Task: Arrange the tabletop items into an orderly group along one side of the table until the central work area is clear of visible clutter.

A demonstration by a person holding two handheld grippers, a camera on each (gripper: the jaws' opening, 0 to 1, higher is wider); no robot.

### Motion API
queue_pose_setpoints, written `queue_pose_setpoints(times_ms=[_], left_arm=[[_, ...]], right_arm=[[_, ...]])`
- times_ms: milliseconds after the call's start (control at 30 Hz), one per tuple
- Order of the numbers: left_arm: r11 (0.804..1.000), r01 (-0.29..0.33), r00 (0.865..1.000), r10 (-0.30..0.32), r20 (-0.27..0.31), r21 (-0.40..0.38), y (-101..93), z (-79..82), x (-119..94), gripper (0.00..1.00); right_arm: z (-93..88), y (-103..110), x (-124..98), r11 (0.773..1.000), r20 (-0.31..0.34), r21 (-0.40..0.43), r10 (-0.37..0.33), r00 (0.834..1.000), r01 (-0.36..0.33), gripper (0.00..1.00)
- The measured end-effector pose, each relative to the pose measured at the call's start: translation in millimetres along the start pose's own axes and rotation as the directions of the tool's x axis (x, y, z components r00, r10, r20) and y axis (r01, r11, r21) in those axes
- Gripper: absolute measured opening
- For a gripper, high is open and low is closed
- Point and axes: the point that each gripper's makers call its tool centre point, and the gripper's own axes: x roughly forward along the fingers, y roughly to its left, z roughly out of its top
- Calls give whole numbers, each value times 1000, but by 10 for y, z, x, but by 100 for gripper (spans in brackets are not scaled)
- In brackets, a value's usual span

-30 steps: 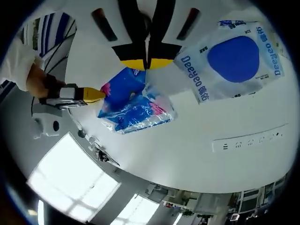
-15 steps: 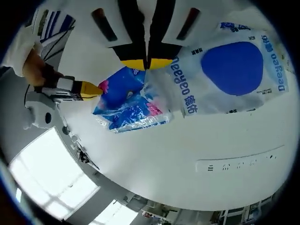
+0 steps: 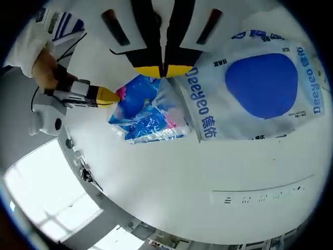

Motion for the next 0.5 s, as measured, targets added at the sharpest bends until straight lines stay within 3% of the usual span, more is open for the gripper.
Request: queue_pose_setpoints(times_ms=[200,500], left_arm=[[999,-17,1000,16,26,41,-3,-40,-32,0],[1000,-16,996,18,93,-15,26,-52,-117,7]], right_arm=[[37,9,-17,1000,23,12,-2,1000,2,0],[7,24,-17,1000,42,7,-29,999,29,0]])
